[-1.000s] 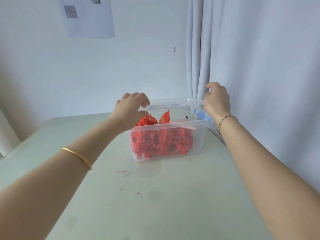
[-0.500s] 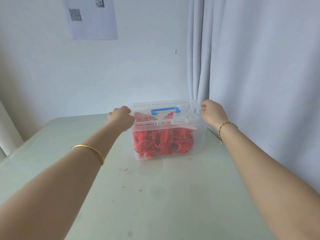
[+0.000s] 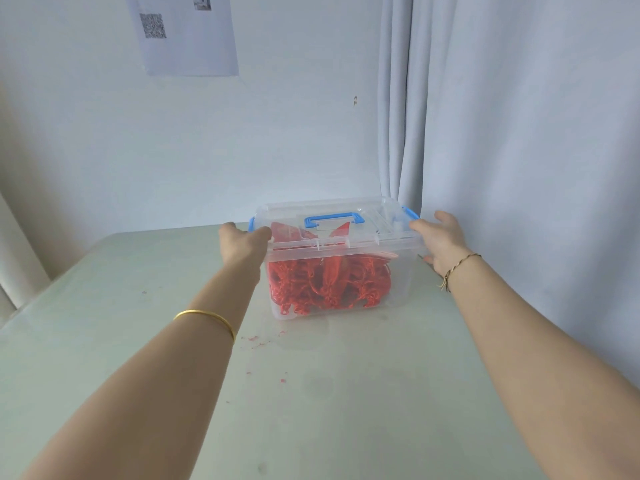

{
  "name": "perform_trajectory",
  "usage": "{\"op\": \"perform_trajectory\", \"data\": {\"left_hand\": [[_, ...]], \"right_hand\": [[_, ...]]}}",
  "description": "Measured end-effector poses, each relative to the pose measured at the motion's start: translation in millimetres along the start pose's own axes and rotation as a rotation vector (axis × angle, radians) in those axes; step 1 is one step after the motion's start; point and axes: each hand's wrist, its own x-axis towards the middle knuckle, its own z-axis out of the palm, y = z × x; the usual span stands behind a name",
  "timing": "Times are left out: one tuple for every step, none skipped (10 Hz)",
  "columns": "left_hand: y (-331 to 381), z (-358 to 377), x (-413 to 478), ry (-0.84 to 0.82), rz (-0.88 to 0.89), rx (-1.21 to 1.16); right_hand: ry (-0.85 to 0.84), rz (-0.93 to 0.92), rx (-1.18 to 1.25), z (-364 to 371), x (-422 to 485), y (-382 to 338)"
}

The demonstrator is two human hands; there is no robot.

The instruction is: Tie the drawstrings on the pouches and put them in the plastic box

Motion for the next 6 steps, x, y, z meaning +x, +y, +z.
{"op": "perform_trajectory", "data": {"left_hand": [[-1, 1, -2, 0.006, -0.004, -0.016], [-1, 1, 1, -0.03, 0.017, -0.017], [-3, 3, 5, -0.014, 0.046, 0.01], [-1, 2, 0, -0.012, 0.049, 0.057], [-1, -1, -2, -0.037, 0.065, 0.076], [4, -9, -7, -0.051, 0.096, -0.019]], "right_hand": [[-0.006, -0.055, -0.018, 0, 1, 0], [0.0, -0.119, -0.06, 2, 1, -1], [0.01, -0.14, -0.057, 4, 6, 1], [0.011, -0.156, -0.095, 2, 5, -1], [-0.024, -0.188, -0.14, 2, 5, 0], [0.006, -0.252, -0.093, -4, -1, -9]]}}
